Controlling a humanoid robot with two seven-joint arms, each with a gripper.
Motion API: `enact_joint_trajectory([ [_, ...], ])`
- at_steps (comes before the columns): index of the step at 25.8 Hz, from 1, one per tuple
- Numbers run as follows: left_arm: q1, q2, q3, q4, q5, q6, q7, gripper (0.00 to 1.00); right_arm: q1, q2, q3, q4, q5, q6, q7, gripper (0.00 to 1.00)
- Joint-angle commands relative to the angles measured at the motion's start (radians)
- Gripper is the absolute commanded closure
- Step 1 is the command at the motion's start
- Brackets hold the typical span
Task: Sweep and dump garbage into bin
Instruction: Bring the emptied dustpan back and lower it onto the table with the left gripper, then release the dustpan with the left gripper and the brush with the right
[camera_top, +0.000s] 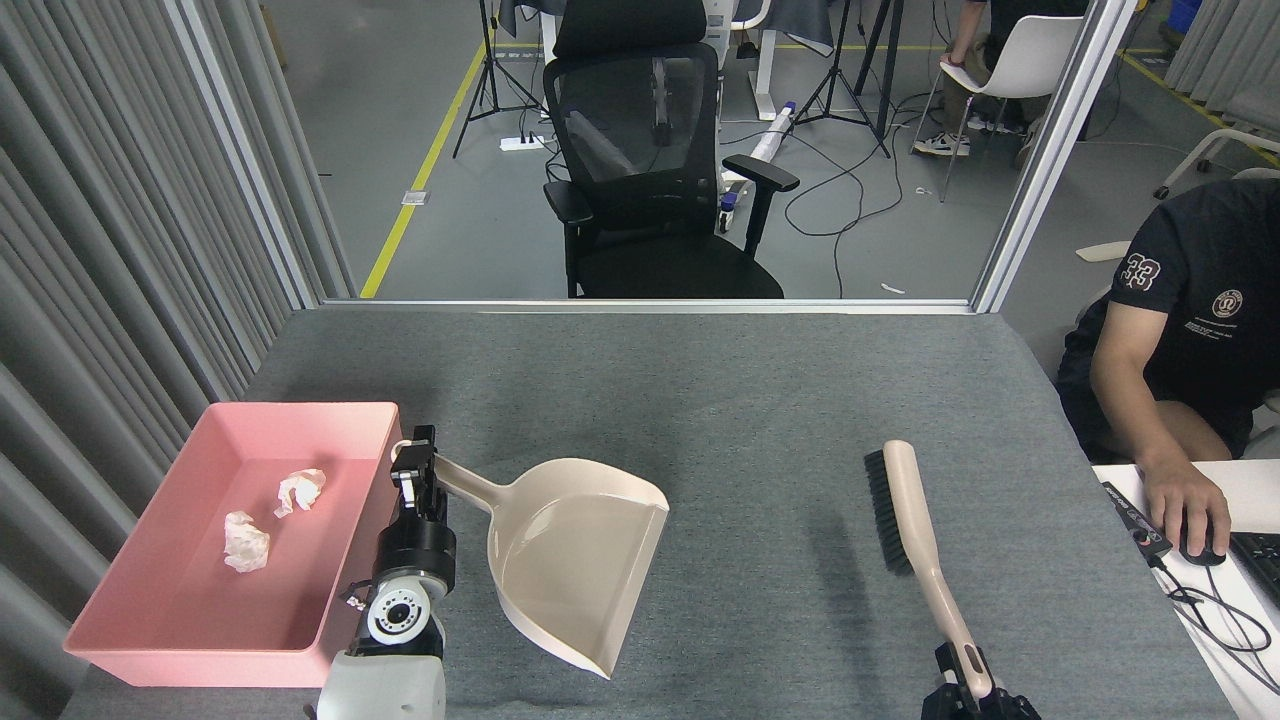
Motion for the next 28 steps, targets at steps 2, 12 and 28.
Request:
enact_joint_trajectory([
  [2,0.004,0.000,-0.123,0.067,0.029,-0.083,-0.017,0.72,0.003,-0.002,0.000,0.000,-0.002,0.001,0.000,0.85],
  [12,0.000,-0.002,-0.166,0.132,0.060,-0.046,-0.014,0.29,0.015,-0.005,-0.006,-0.005,-0.003,0.006,0.000,0.82],
  [28,0.106,0.003,-0.277,-0.103,-0.282,0.084,-0.062,0.01,0.011,0.003,0.001,-0.026,-0.003,0.030,0.015,0.67],
])
